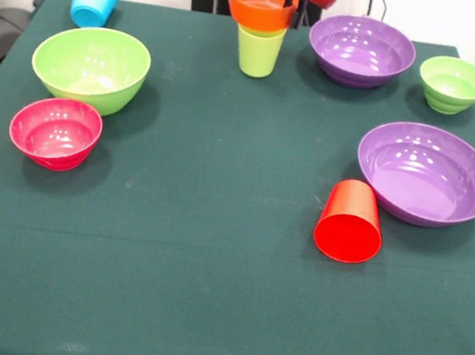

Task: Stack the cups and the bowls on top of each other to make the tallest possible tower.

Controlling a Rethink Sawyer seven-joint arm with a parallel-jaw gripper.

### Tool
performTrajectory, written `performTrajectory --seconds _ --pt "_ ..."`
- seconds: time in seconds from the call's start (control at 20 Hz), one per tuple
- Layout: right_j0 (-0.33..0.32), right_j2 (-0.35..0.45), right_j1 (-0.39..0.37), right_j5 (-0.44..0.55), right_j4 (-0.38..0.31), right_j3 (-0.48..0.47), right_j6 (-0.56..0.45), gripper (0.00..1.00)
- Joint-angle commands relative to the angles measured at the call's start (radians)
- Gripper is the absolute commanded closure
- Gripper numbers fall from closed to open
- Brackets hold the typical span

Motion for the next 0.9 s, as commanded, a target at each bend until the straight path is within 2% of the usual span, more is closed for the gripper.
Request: performTrajectory --seconds 0.05,0.9 --pt "0.005 0.078 0.072 0.050 -0.046 -0.091 0.031 1.00" --pt "0.010 0.066 0.025 0.155 -0.053 -0.122 0.018 1.00"
